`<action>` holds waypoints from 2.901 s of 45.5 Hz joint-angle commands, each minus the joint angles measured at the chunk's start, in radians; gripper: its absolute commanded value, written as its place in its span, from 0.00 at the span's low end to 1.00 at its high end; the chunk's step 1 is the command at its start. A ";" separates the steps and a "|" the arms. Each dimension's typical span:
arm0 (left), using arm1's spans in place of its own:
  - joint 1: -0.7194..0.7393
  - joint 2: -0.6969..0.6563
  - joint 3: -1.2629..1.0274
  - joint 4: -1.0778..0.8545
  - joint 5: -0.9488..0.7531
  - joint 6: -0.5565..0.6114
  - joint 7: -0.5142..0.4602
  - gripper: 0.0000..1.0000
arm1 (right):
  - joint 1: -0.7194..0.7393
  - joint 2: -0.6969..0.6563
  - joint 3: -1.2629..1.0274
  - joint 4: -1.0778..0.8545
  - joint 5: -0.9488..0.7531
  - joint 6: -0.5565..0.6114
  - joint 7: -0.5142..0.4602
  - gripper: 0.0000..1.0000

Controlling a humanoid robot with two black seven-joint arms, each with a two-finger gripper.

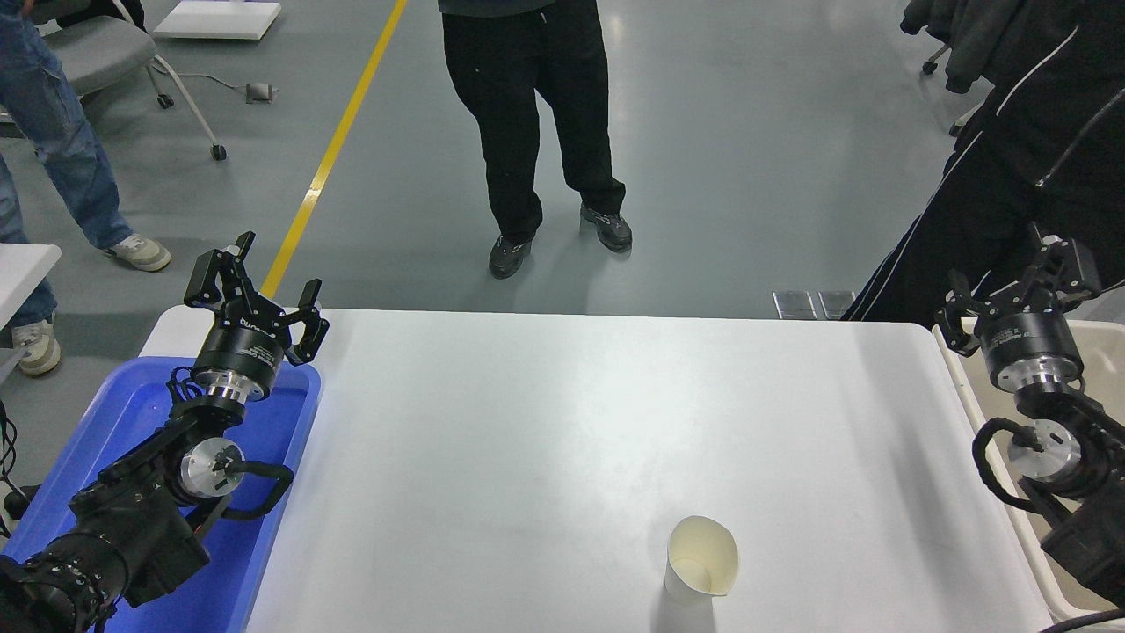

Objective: Dispose of the paper cup in the dustbin

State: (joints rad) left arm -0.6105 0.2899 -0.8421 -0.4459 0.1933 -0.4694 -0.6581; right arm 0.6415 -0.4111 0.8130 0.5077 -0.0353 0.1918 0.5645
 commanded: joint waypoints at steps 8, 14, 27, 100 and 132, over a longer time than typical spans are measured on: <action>0.000 0.000 0.000 -0.001 0.000 0.000 0.000 1.00 | 0.001 0.003 0.002 0.000 0.000 0.000 0.000 1.00; 0.000 0.000 0.000 -0.001 0.000 0.000 0.000 1.00 | 0.001 0.003 0.003 0.000 0.002 0.000 0.000 1.00; 0.000 0.000 0.000 -0.001 0.000 0.000 0.000 1.00 | -0.008 -0.003 0.002 -0.002 0.002 0.000 0.000 1.00; 0.000 0.000 0.000 -0.001 0.000 0.000 0.000 1.00 | 0.421 -0.147 -0.894 -0.031 -0.020 -0.012 -0.014 1.00; 0.000 0.000 0.000 -0.001 0.000 0.000 0.000 1.00 | 0.931 -0.144 -1.601 0.264 -0.512 0.038 -0.066 1.00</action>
State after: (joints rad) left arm -0.6106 0.2899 -0.8420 -0.4460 0.1933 -0.4694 -0.6581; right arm 1.3984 -0.5526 -0.6456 0.6031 -0.3247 0.2123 0.5078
